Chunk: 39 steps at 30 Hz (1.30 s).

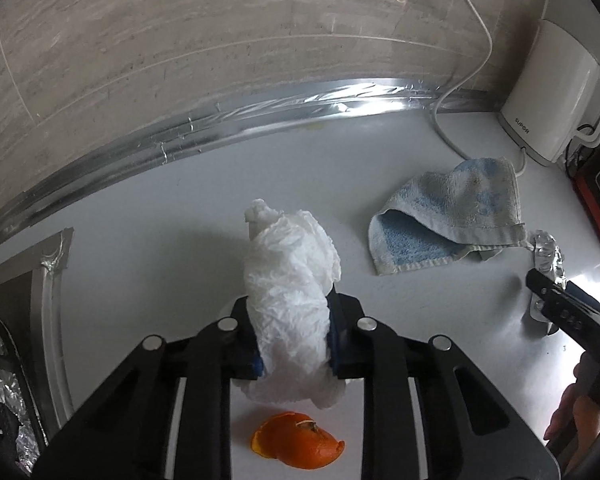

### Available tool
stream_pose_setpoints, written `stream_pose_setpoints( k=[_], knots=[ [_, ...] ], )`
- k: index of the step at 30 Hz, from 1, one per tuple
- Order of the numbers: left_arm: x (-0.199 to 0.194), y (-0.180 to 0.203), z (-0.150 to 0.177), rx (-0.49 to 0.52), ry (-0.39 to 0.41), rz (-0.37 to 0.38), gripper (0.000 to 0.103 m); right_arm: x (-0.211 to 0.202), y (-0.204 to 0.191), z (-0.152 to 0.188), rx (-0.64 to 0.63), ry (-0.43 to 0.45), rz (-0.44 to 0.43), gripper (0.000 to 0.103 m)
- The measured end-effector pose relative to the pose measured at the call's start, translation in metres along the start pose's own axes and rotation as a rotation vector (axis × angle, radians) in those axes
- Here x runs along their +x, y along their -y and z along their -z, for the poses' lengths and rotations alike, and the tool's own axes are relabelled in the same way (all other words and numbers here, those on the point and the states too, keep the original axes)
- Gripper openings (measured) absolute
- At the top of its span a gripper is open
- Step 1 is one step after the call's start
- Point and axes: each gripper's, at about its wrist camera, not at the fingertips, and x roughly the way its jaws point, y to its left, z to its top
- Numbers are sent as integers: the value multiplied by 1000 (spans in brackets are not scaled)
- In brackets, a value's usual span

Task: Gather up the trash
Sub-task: 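Grasp the white plastic bag with the left tool while the right tool grasps the foil pack, then carry the white bag and foil pack in both tools over the green bin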

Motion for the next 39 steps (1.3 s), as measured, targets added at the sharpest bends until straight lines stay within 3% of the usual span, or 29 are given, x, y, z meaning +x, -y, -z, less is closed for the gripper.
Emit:
stream_pose_setpoints(
  k=[5,15,28,32,39],
  knots=[
    [-9,-2,0,0,17,2,22,-1,1,1,-23,19,3,54],
    [-31,-10,1,-16,57,22,21,-16,8,-1,-55,38,-72,51],
    [-100,-31,12,-76,129,79,20,-94,21,22,-100,101,-203,51],
    [-139,-20,23,-54,172,80,20,-128,29,37,-130,123,-238,51],
    [-205,23,74,-19,184,111,21,-187,58,80,-177,122,-287,52]
  ],
)
